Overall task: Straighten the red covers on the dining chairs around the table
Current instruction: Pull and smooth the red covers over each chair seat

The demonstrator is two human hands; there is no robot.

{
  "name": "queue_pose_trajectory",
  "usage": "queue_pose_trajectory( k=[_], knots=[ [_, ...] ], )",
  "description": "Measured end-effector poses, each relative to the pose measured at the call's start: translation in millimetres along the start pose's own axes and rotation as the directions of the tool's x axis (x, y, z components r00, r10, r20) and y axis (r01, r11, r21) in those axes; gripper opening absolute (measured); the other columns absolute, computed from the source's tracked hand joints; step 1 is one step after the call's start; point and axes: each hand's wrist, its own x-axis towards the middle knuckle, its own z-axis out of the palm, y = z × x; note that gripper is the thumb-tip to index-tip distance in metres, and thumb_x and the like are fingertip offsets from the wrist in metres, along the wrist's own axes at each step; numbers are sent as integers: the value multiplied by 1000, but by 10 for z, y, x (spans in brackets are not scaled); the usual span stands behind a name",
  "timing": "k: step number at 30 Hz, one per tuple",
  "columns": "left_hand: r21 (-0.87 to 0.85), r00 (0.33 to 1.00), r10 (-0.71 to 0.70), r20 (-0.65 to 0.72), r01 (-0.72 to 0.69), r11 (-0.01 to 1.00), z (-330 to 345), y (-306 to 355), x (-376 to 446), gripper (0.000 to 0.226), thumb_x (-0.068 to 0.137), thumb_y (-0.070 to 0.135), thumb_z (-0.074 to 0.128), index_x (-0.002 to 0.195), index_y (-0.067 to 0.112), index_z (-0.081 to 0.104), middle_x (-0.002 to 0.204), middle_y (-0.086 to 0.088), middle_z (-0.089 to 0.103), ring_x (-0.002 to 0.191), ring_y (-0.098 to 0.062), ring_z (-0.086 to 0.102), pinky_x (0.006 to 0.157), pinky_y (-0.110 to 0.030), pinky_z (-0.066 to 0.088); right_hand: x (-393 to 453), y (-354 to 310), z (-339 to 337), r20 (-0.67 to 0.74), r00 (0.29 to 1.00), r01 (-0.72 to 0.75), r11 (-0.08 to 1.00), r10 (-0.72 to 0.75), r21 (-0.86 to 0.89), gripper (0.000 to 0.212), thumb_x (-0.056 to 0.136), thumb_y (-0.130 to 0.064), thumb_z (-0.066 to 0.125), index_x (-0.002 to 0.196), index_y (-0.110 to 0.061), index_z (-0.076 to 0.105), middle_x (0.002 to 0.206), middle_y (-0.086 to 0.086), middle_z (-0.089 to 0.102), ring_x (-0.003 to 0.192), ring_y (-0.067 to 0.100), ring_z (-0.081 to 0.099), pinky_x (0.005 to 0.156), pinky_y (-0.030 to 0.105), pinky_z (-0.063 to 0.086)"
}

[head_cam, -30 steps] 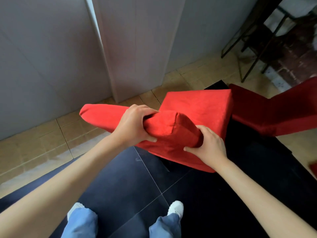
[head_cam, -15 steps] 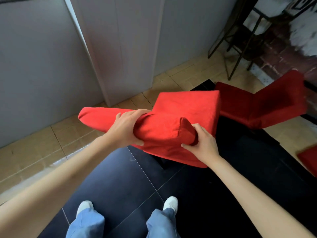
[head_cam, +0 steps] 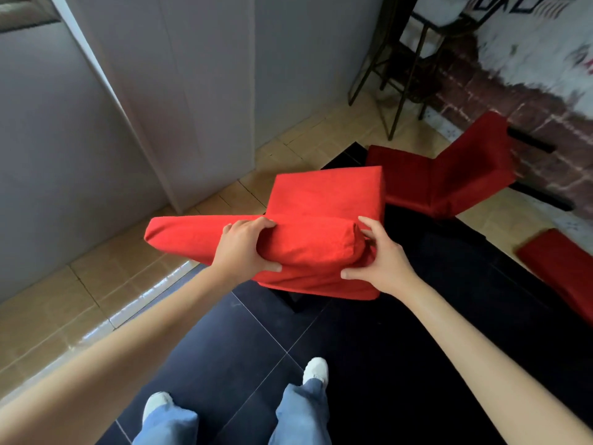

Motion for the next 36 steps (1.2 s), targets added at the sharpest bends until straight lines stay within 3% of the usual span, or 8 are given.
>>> queue_pose_trajectory(
  k=[2,5,8,11,16,24,31,36],
  knots=[
    [80,997,73,39,-76,994,66,79,21,101,47,49,90,137,27,50,143,1,47,135,-25,37,109,-43,24,-76,-42,-91,-37,999,23,1000,-23,-2,120,45,-38,94,143,-47,24,143,0,47,131,18,43,99,27,30],
    [204,977,113,180,-149,967,145,91,68,119,47,53,88,148,44,25,155,-3,21,144,-25,14,112,-56,16,-205,-46,-242,-68,997,45,997,-49,-58,122,48,-30,95,144,-49,22,144,1,45,132,19,40,98,25,28],
    [234,968,25,249,-85,969,147,11,132,131,45,54,88,151,41,12,152,-2,29,142,-23,22,109,-57,17,-362,31,-391,-111,994,11,993,-24,-113,122,52,-28,93,139,-61,15,146,-1,41,132,18,39,99,27,29],
    [191,962,-1,273,-54,980,156,19,212,118,44,62,83,146,36,32,144,5,46,134,-20,39,109,-56,19,-435,66,-466,-101,995,-38,970,14,-241,121,56,-31,92,141,-63,11,150,-6,32,134,22,36,101,34,33],
    [175,950,68,305,-126,977,333,209,280,107,42,75,73,138,39,44,138,10,52,131,-21,44,112,-56,16,-461,195,-545,-130,987,-138,915,95,-378,104,56,-39,91,145,-45,35,153,-4,26,134,29,33,105,41,33],
    [282,927,149,344,-253,926,270,216,442,103,46,83,63,137,41,42,132,14,55,123,-17,50,103,-44,21,-466,345,-495,-203,977,-130,950,73,-285,96,55,-40,92,139,-42,46,142,-7,38,126,22,42,96,30,33],
    [286,900,187,393,-313,906,154,154,599,98,48,80,67,133,37,46,129,12,58,121,-19,50,108,-44,24,-562,397,-260,-292,952,-151,968,88,-199,88,51,-36,93,132,-36,57,129,-8,46,115,23,51,92,33,45],
    [314,881,240,408,-382,869,160,197,656,98,46,82,66,130,34,49,126,9,60,117,-19,53,102,-37,28,-628,451,-193,-333,937,-165,972,101,-169,87,50,-35,94,129,-35,60,126,-8,48,113,23,53,91,34,47]
  ],
)
